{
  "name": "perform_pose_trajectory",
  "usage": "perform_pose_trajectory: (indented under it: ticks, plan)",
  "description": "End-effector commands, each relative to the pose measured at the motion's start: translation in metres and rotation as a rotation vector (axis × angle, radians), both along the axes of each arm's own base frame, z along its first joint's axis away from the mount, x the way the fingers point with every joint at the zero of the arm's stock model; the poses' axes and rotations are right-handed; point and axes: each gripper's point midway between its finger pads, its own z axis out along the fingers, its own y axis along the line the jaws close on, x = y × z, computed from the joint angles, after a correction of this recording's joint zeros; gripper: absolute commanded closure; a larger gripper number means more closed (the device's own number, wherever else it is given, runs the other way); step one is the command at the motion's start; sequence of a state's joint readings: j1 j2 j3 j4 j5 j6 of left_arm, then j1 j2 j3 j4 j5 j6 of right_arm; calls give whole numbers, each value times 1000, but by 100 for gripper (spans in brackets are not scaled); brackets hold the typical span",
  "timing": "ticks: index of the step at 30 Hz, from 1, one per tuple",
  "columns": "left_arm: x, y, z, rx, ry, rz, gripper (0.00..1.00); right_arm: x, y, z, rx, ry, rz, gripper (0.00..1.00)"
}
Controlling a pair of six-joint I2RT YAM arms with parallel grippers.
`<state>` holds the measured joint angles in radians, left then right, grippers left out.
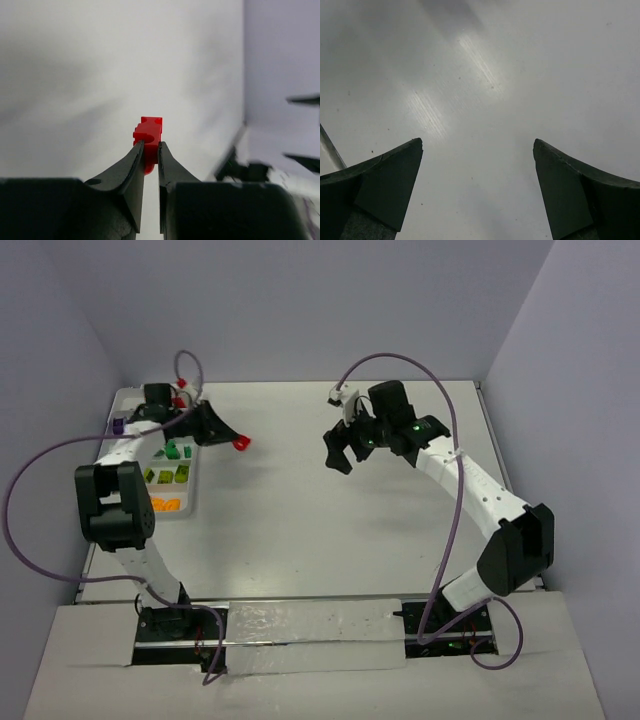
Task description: Sort the legos into containers by color
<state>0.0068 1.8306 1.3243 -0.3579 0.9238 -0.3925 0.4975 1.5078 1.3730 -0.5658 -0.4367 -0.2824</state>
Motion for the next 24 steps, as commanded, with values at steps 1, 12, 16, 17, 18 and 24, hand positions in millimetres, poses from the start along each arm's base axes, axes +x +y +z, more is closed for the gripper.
perform_pose_trajectory:
  ticks: [1, 12, 16, 17, 18, 24]
  plan:
    - [74, 114, 43, 288, -259, 244, 100, 1, -4, 25, 80, -47, -13, 2]
    - [202, 310, 72, 479, -437, 705, 100, 15, -20, 10, 77, -1, -69, 2]
    - [220, 330, 48, 553, -521, 731, 99, 19, -24, 5, 72, 19, -83, 2]
    - [223, 332, 45, 565, -528, 732, 99, 19, -24, 3, 70, 21, -83, 2]
    - [225, 336, 41, 578, -537, 738, 99, 19, -25, 1, 67, 24, -86, 2]
    - [241, 348, 31, 594, -570, 762, 97, 23, -25, -5, 55, 41, -92, 2]
